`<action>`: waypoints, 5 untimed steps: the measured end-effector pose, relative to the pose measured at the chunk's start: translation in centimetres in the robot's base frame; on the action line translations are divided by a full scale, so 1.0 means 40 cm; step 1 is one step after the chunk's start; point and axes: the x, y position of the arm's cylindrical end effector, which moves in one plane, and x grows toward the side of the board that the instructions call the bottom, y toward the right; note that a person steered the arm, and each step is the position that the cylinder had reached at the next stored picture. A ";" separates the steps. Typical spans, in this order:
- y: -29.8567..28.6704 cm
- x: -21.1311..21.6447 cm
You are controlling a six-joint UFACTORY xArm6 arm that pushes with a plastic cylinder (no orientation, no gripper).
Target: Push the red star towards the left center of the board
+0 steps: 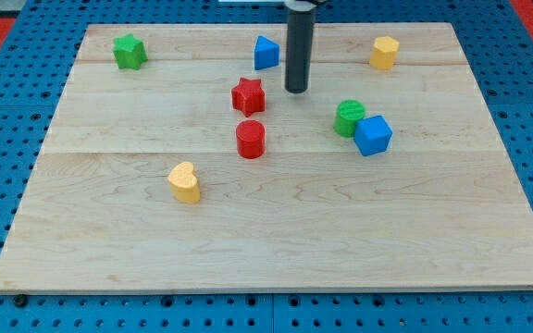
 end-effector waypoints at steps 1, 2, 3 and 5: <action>-0.126 0.017; -0.275 0.021; -0.285 0.025; -0.209 0.047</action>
